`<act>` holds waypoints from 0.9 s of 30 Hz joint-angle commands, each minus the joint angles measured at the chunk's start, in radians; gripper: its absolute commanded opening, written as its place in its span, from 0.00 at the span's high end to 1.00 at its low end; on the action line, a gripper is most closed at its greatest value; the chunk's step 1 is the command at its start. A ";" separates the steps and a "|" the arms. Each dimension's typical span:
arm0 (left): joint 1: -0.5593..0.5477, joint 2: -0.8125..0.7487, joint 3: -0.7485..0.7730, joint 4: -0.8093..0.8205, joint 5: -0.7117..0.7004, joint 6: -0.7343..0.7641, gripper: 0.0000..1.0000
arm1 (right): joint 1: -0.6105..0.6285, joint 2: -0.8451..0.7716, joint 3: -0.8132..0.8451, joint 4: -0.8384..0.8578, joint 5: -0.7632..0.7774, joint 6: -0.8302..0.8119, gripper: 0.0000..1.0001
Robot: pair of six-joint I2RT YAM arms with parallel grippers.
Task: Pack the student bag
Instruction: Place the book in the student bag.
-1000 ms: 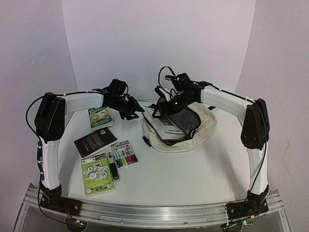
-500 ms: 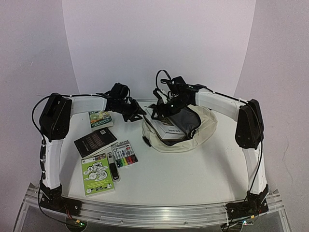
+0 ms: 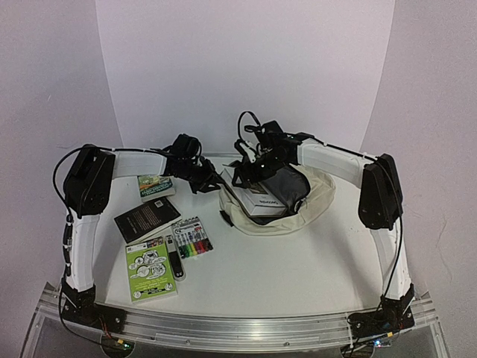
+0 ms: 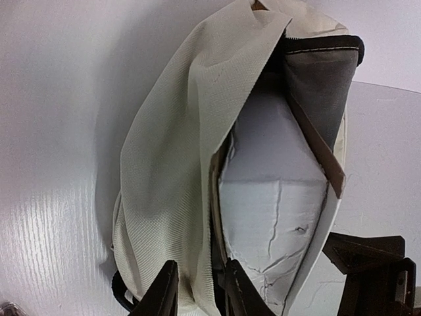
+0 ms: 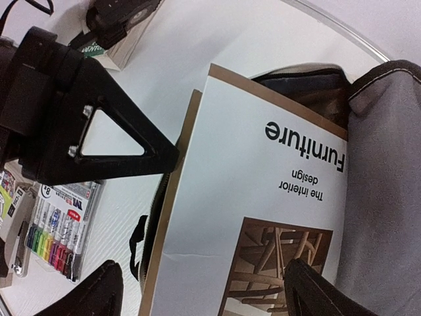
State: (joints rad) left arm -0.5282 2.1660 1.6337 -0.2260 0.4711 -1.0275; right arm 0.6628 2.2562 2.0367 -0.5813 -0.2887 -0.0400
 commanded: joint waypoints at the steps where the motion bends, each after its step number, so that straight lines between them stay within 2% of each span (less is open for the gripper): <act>1: 0.001 0.019 0.017 0.030 0.012 -0.005 0.75 | 0.006 0.030 0.037 0.021 0.036 -0.002 0.16; 10: 0.000 0.029 0.027 0.023 0.017 -0.003 0.81 | 0.006 0.043 0.045 0.021 0.054 -0.008 0.16; 18: -0.001 0.026 0.017 0.034 0.022 -0.002 0.87 | 0.013 0.057 0.056 0.022 0.061 -0.009 0.11; 23: -0.001 0.027 0.022 0.037 0.024 -0.007 0.99 | 0.025 0.065 0.065 0.023 0.067 -0.013 0.10; 27: -0.002 0.008 0.014 0.033 0.016 -0.012 1.00 | 0.044 0.085 0.079 0.027 0.088 -0.019 0.06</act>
State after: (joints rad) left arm -0.5285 2.1998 1.6348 -0.2092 0.4873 -1.0309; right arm 0.6817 2.3141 2.0641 -0.5762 -0.2351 -0.0495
